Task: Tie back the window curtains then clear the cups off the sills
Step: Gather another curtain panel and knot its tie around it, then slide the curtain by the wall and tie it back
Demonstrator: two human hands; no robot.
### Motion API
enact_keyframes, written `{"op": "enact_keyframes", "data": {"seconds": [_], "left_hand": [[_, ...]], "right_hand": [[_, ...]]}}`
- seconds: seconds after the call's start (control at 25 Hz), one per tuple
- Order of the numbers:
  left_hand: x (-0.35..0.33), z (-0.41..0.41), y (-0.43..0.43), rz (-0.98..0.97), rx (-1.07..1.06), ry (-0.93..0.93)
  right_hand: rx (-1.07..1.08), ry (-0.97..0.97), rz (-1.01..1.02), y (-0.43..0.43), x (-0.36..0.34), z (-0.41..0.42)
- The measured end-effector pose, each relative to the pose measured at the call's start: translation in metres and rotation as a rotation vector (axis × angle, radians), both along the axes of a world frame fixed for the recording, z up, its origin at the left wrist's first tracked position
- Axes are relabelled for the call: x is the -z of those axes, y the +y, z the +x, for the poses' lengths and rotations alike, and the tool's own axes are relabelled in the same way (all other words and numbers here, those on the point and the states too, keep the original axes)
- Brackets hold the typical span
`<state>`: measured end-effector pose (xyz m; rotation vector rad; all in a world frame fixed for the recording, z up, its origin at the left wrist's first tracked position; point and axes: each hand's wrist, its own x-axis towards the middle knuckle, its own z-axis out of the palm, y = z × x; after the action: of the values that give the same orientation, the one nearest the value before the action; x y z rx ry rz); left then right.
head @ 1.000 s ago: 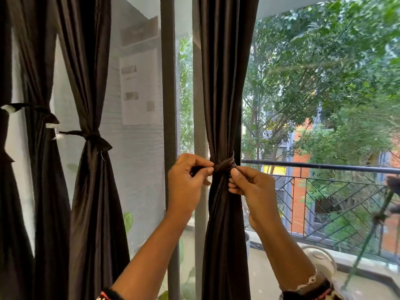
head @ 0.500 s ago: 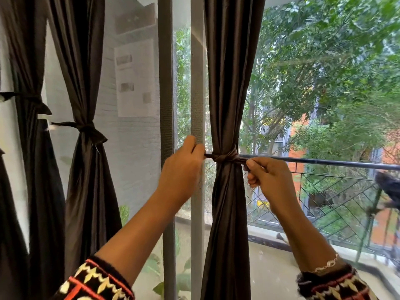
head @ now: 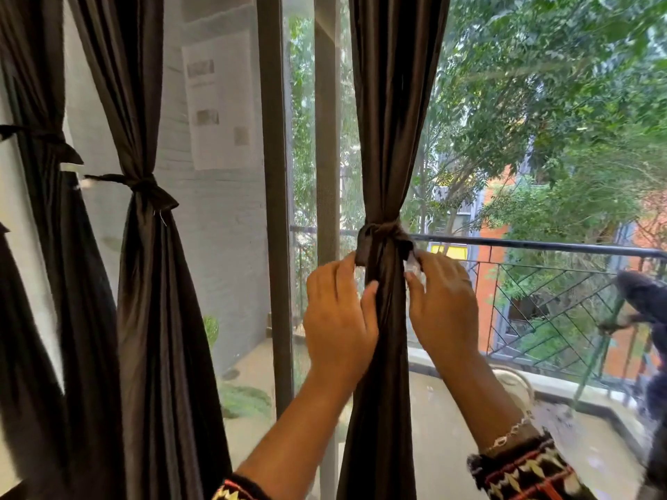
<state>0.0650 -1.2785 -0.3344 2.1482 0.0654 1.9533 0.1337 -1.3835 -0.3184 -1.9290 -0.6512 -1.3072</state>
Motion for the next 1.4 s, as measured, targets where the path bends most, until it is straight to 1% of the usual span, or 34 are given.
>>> {"op": "enact_keyframes", "data": {"seconds": [0.08, 0.16, 0.24, 0.32, 0.44, 0.68, 0.8, 0.88, 1.0, 1.2, 1.4], "left_hand": [[0.027, -0.005, -0.015, 0.048, -0.002, 0.038], [0.048, -0.009, -0.024, 0.160, -0.033, 0.133], [0.066, -0.009, -0.029, 0.252, -0.053, 0.229], [0.085, -0.010, -0.032, 0.283, -0.068, 0.326], [0.116, -0.014, -0.031, 0.297, -0.076, 0.444], [0.184, -0.049, -0.024, 0.282, 0.022, 0.661], [0.215, -0.079, -0.019, 0.279, 0.050, 0.740], [0.232, -0.100, -0.014, 0.298, 0.069, 0.782], [0.252, -0.130, -0.011, 0.268, 0.091, 0.844], [0.273, -0.167, -0.030, 0.290, 0.120, 0.980], [0.276, -0.176, -0.067, 0.315, 0.200, 1.028]], "right_hand": [[0.110, -0.009, -0.092, 0.000, 0.026, 0.000], [0.207, 0.017, -0.202, -0.005, 0.051, -0.003], [0.244, 0.050, -0.286, -0.010, 0.075, -0.008], [0.275, 0.091, -0.333, -0.018, 0.099, -0.013], [0.337, 0.164, -0.376, -0.027, 0.130, -0.023], [0.428, 0.307, -0.431, -0.036, 0.190, -0.069], [0.462, 0.361, -0.467, -0.038, 0.218, -0.101], [0.480, 0.428, -0.515, -0.040, 0.240, -0.126], [0.528, 0.522, -0.600, -0.051, 0.268, -0.165], [0.619, 0.621, -0.697, -0.084, 0.290, -0.223], [0.778, 0.687, -0.666, -0.139, 0.284, -0.257]]}}
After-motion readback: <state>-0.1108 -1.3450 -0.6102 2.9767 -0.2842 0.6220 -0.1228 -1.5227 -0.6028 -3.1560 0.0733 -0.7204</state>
